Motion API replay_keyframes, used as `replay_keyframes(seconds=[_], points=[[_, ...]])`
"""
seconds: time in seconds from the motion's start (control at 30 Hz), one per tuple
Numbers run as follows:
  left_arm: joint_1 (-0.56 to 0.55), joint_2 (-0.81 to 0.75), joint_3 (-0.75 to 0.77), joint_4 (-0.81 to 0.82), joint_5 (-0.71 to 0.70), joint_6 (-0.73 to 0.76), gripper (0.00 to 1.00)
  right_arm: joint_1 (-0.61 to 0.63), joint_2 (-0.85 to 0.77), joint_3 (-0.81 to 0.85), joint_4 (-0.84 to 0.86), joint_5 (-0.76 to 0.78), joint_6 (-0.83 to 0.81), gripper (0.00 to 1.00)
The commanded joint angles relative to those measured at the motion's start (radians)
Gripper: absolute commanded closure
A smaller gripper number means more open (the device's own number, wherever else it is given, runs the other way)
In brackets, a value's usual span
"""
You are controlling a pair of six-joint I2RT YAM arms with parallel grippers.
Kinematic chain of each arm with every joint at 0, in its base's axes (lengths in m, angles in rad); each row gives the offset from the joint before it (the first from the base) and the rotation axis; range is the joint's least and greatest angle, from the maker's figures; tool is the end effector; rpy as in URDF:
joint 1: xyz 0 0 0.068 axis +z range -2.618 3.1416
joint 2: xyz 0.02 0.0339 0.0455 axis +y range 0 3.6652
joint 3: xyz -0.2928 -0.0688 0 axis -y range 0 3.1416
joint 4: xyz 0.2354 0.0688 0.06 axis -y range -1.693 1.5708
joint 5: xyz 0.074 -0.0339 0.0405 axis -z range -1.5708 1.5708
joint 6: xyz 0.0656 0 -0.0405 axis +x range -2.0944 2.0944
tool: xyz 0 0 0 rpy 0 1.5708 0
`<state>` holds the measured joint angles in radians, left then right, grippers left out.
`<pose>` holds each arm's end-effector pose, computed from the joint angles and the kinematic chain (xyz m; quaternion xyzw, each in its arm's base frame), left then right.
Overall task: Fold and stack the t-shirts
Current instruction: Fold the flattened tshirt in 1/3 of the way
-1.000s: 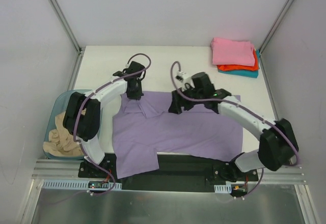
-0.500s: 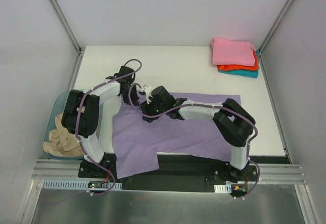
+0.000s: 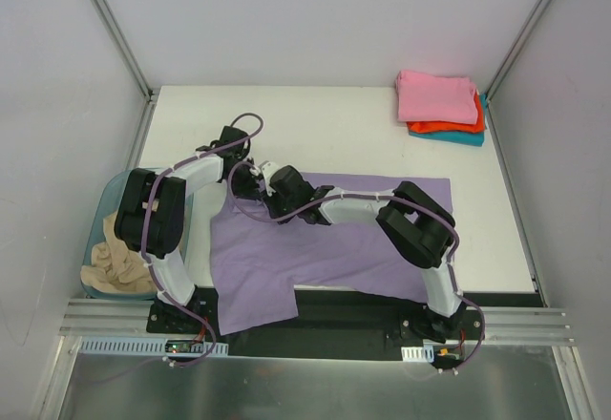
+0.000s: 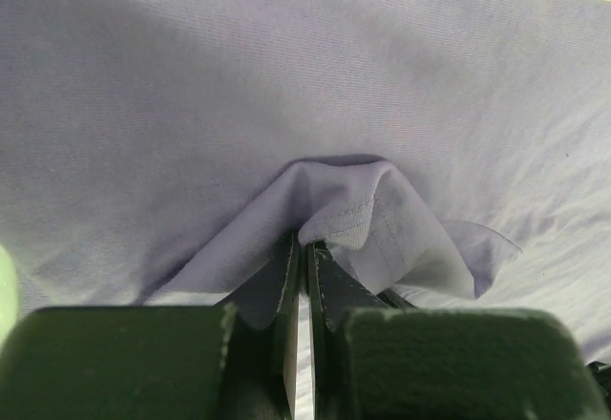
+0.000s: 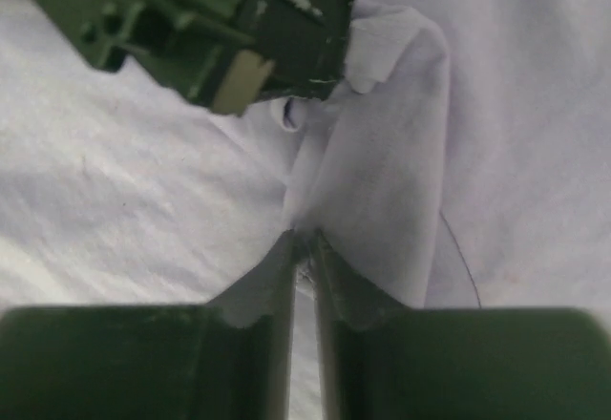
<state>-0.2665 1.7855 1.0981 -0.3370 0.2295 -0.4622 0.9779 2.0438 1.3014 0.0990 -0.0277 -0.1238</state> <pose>0.3569 -0.1129 0.1788 -0.0627 0.9550 -0.1985 0.2112 0.2662 0.3983 0.1755 -0.4734 0.7588 0.1965 0.4019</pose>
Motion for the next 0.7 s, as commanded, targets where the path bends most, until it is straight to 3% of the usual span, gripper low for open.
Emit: replay_keyframes(seconds=[0.0,0.07,0.27,0.67], points=[[0.01,-0.054,-0.012,0.001,0.008,-0.003,1.0,0.016,0.006,0.056,-0.071,0.087,-0.023,0.93],[0.01,-0.067,-0.014,0.001,0.008,0.0,1.0,0.015,-0.017,0.056,-0.077,0.091,-0.028,0.99],[0.012,-0.142,-0.044,0.001,-0.019,-0.004,1.0,0.015,-0.134,0.036,-0.094,0.001,-0.037,0.99],[0.007,-0.373,-0.237,-0.062,0.005,-0.078,1.0,0.013,-0.26,0.019,-0.392,-0.241,-0.148,0.99]])
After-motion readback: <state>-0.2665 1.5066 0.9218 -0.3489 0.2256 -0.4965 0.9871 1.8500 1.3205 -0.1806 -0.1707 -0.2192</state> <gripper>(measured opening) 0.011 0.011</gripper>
